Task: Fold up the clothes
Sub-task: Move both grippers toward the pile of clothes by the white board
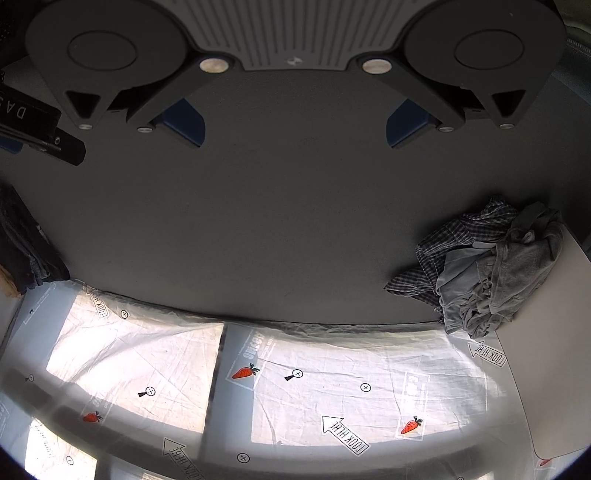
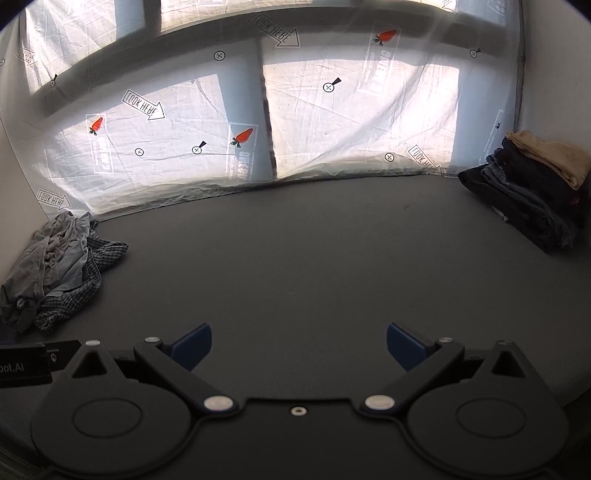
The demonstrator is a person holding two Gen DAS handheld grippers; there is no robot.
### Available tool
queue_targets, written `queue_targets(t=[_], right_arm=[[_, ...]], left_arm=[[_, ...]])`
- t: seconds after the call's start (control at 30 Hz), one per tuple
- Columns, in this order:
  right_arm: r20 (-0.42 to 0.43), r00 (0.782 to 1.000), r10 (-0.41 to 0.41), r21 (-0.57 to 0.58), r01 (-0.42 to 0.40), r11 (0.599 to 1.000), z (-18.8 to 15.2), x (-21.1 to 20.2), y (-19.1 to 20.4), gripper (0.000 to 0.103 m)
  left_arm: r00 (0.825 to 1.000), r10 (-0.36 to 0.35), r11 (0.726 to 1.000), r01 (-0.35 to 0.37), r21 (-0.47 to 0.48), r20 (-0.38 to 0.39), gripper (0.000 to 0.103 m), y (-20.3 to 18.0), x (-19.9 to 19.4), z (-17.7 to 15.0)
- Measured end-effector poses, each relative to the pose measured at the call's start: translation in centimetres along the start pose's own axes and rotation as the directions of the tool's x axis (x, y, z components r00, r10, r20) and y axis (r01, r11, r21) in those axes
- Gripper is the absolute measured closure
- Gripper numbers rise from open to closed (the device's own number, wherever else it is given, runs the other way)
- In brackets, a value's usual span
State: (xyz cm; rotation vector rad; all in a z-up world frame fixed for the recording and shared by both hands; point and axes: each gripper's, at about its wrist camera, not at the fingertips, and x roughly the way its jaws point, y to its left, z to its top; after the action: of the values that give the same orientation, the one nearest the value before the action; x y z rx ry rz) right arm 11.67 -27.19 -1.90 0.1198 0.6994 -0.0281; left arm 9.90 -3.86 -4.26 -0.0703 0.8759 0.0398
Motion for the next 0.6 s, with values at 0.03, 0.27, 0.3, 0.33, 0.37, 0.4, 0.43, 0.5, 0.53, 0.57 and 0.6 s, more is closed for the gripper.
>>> queue_targets(t=[0.03,0.27,0.3,0.33,0.37,0.4,0.43,0.5,0.53,0.57,0.6], right_arm=[[-0.011,1.0,0.012,0.005,-0.012,1.0,0.7,1.1,-0.4,0.0],[-0.065,0.99,0.126,0.047,-0.124,0.991,5.1,7.9,-1.7,0.0],[-0.072,0.988,0.134,0.051,-0.131,0.99,5.4,8.9,-1.4,0.0],[-0.09,0.986,0.139,0.056,-0.134,0.989,5.8,10.2,-1.1,0.0],[-0.105,0.984,0.145,0.063,-0.139,0.988,6.2,11.3,-0.7,0.0],[-0.115,0.982,0.153,0.07,-0.145,0.987,6.4,12.1,-0.3,0.0],[-0.124,0.979,0.161,0.078,-0.152,0.985,6.6,12.9,0.1,0.0],[-0.137,0.974,0.18,0.09,-0.169,0.981,7.1,14.9,1.4,0.0],[-0.139,0.971,0.195,0.093,-0.183,0.979,7.4,16.0,2.3,0.0],[-0.139,0.968,0.209,0.091,-0.198,0.976,7.6,17.0,3.3,0.0],[-0.138,0.967,0.214,0.084,-0.204,0.975,7.9,17.8,4.4,0.0]], left_arm=[[1.0,0.006,1.0,-0.006,-0.019,-0.015,0.0,-0.1,0.7,0.7],[0.989,0.069,0.981,-0.091,-0.173,-0.131,0.0,1.6,4.9,3.9],[0.987,0.079,0.975,-0.105,-0.193,-0.14,0.0,2.2,5.4,4.0],[0.985,0.089,0.97,-0.12,-0.213,-0.148,0.0,2.8,5.8,4.1],[0.983,0.109,0.961,-0.142,-0.238,-0.147,0.0,3.5,6.1,4.1],[0.981,0.131,0.95,-0.165,-0.266,-0.143,0.0,4.3,6.4,4.1],[0.978,0.153,0.937,-0.188,-0.295,-0.139,0.0,5.1,6.7,4.0],[0.975,0.159,0.916,-0.204,-0.345,-0.155,0.0,7.1,7.8,4.2],[0.975,0.147,0.908,-0.2,-0.368,-0.168,0.0,8.4,8.5,4.5],[0.975,0.136,0.9,-0.196,-0.389,-0.177,0.0,9.8,9.3,4.8],[0.975,0.132,0.892,-0.196,-0.407,-0.18,0.0,11.1,10.1,5.2]])
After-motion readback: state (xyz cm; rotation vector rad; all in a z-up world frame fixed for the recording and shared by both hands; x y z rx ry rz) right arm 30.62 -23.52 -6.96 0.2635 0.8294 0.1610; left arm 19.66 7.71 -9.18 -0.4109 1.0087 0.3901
